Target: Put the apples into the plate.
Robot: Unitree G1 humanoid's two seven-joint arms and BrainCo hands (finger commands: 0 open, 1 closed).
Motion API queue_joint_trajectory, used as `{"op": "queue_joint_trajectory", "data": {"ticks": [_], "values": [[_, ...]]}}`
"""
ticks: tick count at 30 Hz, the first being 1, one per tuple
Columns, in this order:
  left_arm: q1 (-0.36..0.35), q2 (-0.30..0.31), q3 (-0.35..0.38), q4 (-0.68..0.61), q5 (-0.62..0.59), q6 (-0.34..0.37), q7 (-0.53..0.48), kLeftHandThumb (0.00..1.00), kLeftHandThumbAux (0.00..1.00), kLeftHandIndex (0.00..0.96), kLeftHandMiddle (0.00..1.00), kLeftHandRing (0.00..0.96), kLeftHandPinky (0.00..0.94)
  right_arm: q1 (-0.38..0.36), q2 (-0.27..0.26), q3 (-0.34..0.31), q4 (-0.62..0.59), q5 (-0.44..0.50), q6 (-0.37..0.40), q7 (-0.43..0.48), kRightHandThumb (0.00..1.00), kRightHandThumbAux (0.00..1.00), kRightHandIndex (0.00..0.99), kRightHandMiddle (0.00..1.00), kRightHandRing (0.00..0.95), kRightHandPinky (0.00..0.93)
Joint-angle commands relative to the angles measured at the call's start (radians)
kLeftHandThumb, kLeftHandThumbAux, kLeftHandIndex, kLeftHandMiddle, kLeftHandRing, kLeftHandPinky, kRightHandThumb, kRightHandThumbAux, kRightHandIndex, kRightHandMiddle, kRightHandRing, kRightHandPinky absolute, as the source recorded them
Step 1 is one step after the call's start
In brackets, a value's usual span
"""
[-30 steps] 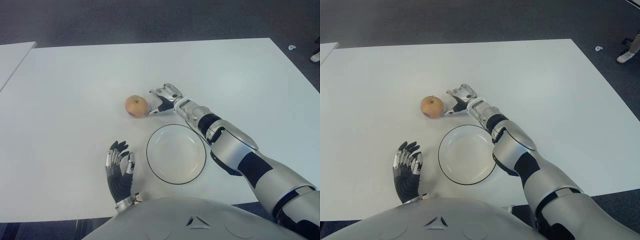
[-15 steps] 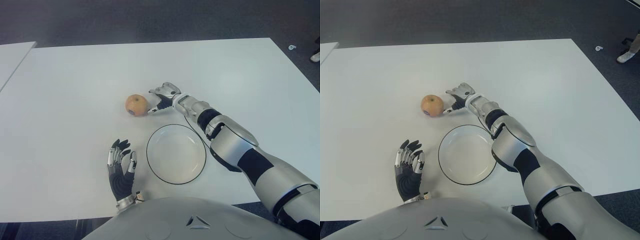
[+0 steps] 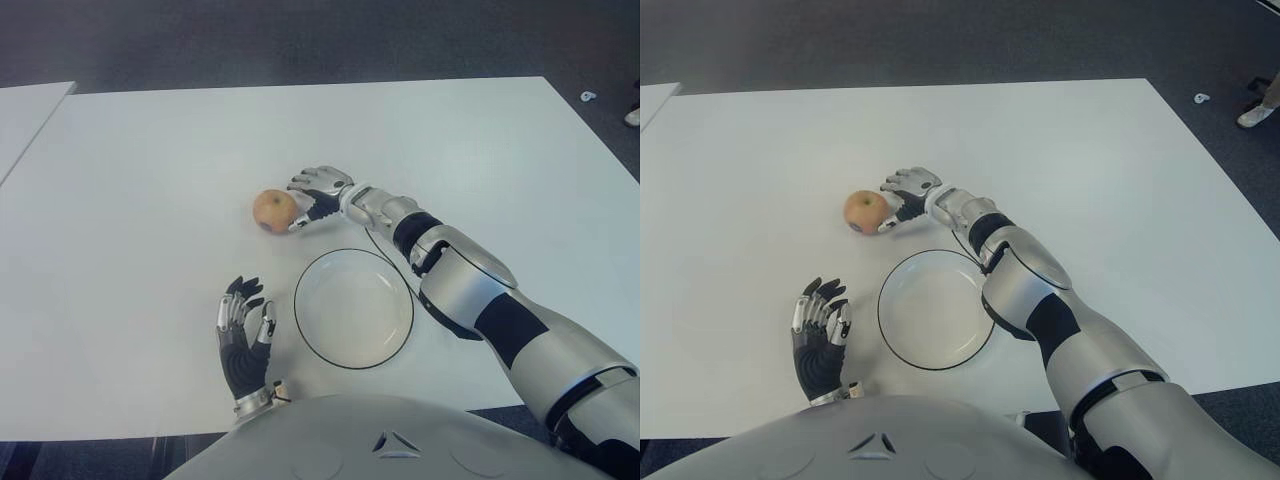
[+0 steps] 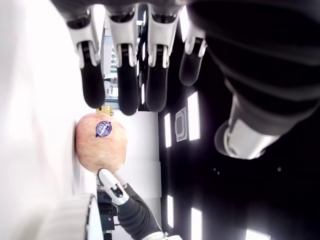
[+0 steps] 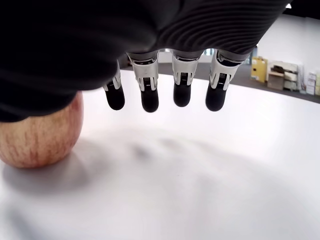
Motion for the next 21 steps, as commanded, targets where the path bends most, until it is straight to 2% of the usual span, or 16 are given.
{"op": "queue_joint_trajectory", "data": {"ticks": [1, 21], "values": [[-0.005, -0.134, -0.066, 0.078, 0.021, 0.07, -0.017, 0.417, 0.636, 0.207, 0.304, 0.335, 0.362, -0.013, 0.001, -0.009, -0.003, 0.004, -0.019, 0.0, 0.242, 0.152, 0.0, 0.0, 0.0, 0.0], [-0.003, -0.13, -0.048, 0.073, -0.006, 0.083, -0.039, 0.413, 0.638, 0.204, 0.308, 0.337, 0.362, -0.041, 0.009, -0.006, -0.009, -0.002, -0.044, 0.007, 0.268, 0.153, 0.0, 0.0, 0.0, 0.0]]}}
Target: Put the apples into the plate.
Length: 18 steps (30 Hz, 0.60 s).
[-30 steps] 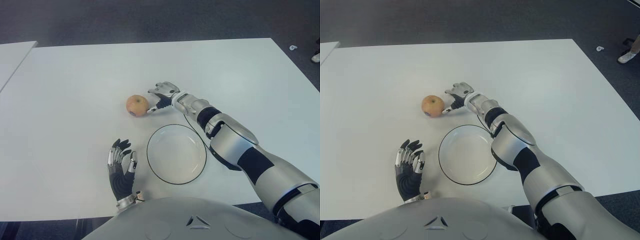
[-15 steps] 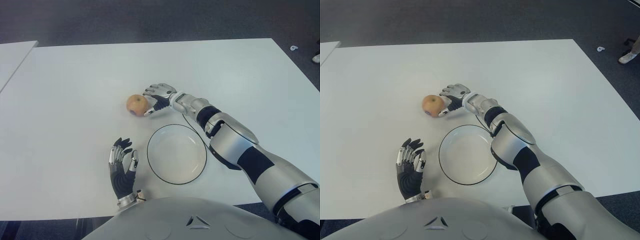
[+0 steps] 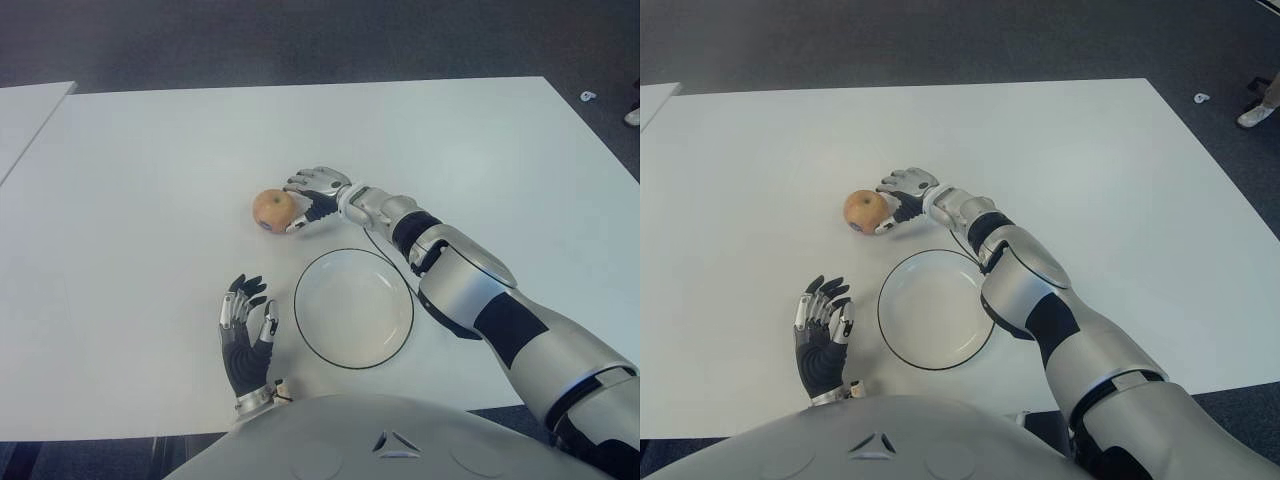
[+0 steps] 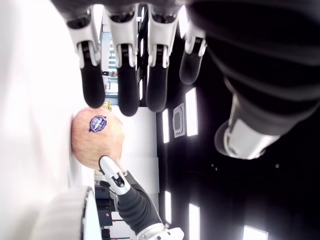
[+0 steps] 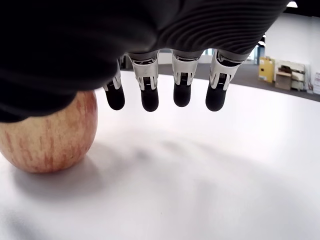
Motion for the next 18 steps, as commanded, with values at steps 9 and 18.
{"op": "queue_joint_trajectory", "data": {"ticks": [9, 18], "values": [[-0.008, -0.119, -0.04, 0.074, -0.014, 0.092, -0.03, 0.393, 0.639, 0.195, 0.307, 0.334, 0.359, -0.04, 0.009, 0.002, -0.009, -0.007, -0.03, -0.011, 0.255, 0.158, 0.0, 0.0, 0.0, 0.0], [-0.018, -0.109, -0.018, 0.076, -0.01, 0.099, -0.033, 0.411, 0.634, 0.186, 0.297, 0.323, 0.334, -0.045, 0.011, -0.006, -0.006, 0.002, -0.023, 0.008, 0.259, 0.162, 0.0, 0.0, 0.0, 0.0]]}}
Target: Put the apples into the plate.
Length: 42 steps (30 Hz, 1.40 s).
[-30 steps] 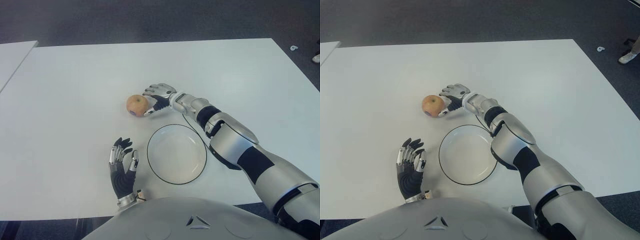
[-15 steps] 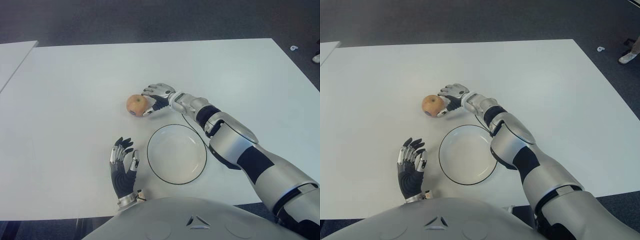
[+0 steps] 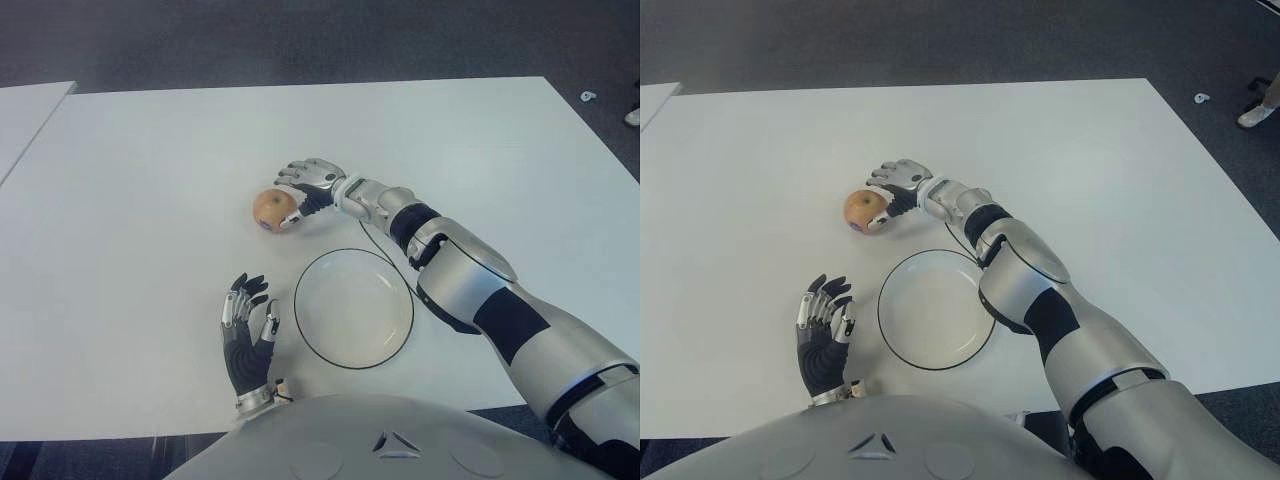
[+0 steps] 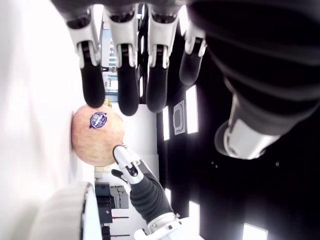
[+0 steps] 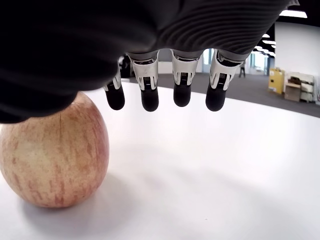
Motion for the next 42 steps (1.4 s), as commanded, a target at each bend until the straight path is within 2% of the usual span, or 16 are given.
{"op": "queue_joint_trajectory", "data": {"ticks": [1, 3, 6, 9, 14, 24, 30, 42], "values": [[-0.011, -0.107, -0.016, 0.075, 0.015, 0.098, -0.001, 0.407, 0.62, 0.183, 0.291, 0.315, 0.318, -0.008, 0.007, -0.008, 0.002, 0.004, 0.006, 0.018, 0.26, 0.163, 0.0, 0.0, 0.0, 0.0], [-0.017, -0.104, -0.005, 0.074, 0.04, 0.103, 0.012, 0.399, 0.602, 0.18, 0.282, 0.304, 0.298, -0.007, 0.009, -0.009, 0.003, 0.006, 0.009, 0.022, 0.26, 0.163, 0.0, 0.0, 0.0, 0.0], [-0.014, -0.061, 0.051, 0.024, 0.098, 0.163, 0.036, 0.371, 0.573, 0.166, 0.26, 0.275, 0.274, -0.001, 0.008, -0.01, 0.005, 0.006, 0.018, 0.025, 0.258, 0.161, 0.0, 0.0, 0.0, 0.0], [-0.009, -0.031, 0.095, 0.003, 0.114, 0.194, 0.046, 0.347, 0.554, 0.152, 0.237, 0.245, 0.249, 0.002, 0.004, -0.009, 0.008, 0.003, 0.026, 0.027, 0.254, 0.161, 0.0, 0.0, 0.0, 0.0], [-0.02, -0.038, 0.112, -0.011, 0.185, 0.242, 0.116, 0.346, 0.531, 0.133, 0.194, 0.187, 0.192, -0.002, -0.018, -0.013, 0.017, 0.003, 0.048, 0.032, 0.25, 0.169, 0.0, 0.0, 0.0, 0.0], [-0.057, -0.015, 0.114, 0.011, 0.138, 0.252, 0.11, 0.386, 0.514, 0.121, 0.162, 0.147, 0.174, -0.019, -0.025, -0.059, 0.023, 0.033, 0.095, 0.052, 0.24, 0.17, 0.0, 0.0, 0.0, 0.0], [-0.089, -0.004, 0.124, 0.042, 0.094, 0.248, 0.085, 0.406, 0.511, 0.118, 0.153, 0.139, 0.164, -0.051, -0.046, -0.098, 0.015, 0.054, 0.083, 0.057, 0.233, 0.176, 0.0, 0.0, 0.0, 0.0], [-0.15, 0.009, 0.169, 0.108, 0.035, 0.241, 0.041, 0.425, 0.508, 0.116, 0.146, 0.126, 0.142, -0.068, -0.08, -0.155, 0.018, 0.084, 0.081, 0.043, 0.219, 0.196, 0.0, 0.0, 0.0, 0.0]]}}
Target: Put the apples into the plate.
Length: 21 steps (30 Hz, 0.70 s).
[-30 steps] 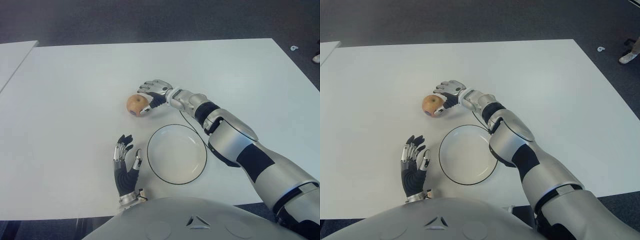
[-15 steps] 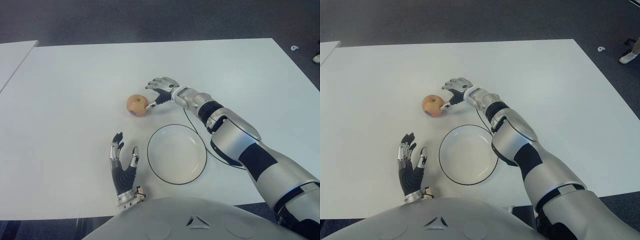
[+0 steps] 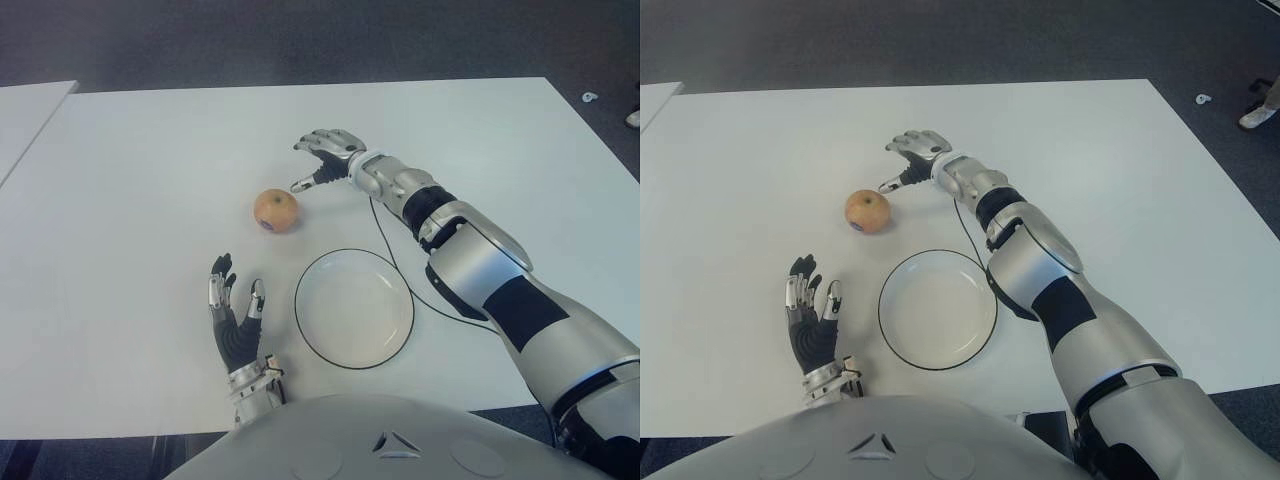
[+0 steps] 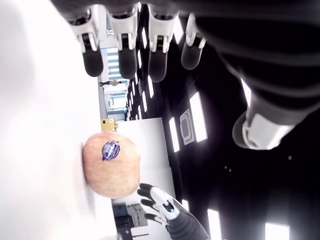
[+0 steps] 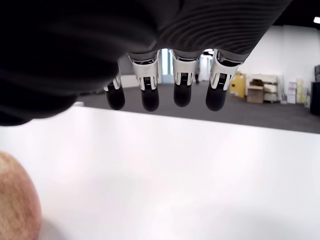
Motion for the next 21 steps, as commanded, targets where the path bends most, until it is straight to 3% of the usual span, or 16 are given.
{"op": "queue_joint_trajectory", "data": {"ticks": [1, 21], "values": [[-0.05, 0.014, 0.057, 0.141, -0.012, 0.089, -0.024, 0.426, 0.509, 0.116, 0.147, 0.127, 0.144, 0.002, -0.021, -0.022, 0.009, 0.018, 0.002, -0.007, 0.22, 0.202, 0.0, 0.0, 0.0, 0.0], [-0.201, 0.074, 0.091, 0.352, -0.009, 0.145, 0.023, 0.424, 0.522, 0.122, 0.169, 0.153, 0.178, -0.003, -0.084, -0.05, 0.016, 0.029, 0.021, -0.011, 0.196, 0.249, 0.0, 0.0, 0.0, 0.0]]}}
